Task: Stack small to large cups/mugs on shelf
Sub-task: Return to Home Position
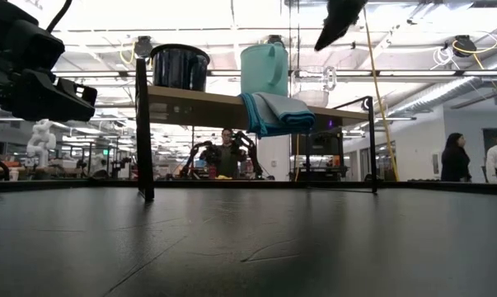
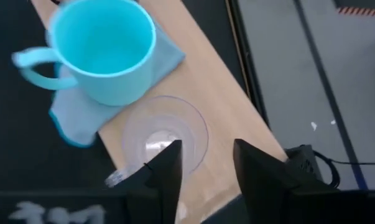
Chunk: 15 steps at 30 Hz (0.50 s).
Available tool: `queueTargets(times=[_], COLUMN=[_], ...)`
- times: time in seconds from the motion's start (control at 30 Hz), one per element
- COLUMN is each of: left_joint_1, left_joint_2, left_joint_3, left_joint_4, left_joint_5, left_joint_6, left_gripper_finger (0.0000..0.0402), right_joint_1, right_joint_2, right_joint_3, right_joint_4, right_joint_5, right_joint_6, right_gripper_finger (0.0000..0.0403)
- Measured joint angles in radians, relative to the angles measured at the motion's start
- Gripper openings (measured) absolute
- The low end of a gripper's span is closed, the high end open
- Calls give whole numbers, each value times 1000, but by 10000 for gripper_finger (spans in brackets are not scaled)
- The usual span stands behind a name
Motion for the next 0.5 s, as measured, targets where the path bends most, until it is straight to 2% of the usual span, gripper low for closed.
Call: queueTargets(times=[0.1,0.23,0.5], left_joint_1=[0,0,0], left_joint_2=[0,0,0], left_joint_3=[0,0,0], left_joint_4=[0,0,12], left_joint_5=[-1,-1,-2], left_joint_6=[2,0,-19], left_gripper_finger=[31,31,31], right_joint_1=[2,2,2], right_joint_2=[-73,-197,-463], right_joint_3=[-21,-133,-445], right_joint_4=[9,69,193], right_joint_5=[-1,-3,-90], right_joint_6=[17,17,50], right_gripper_finger=[84,12,2])
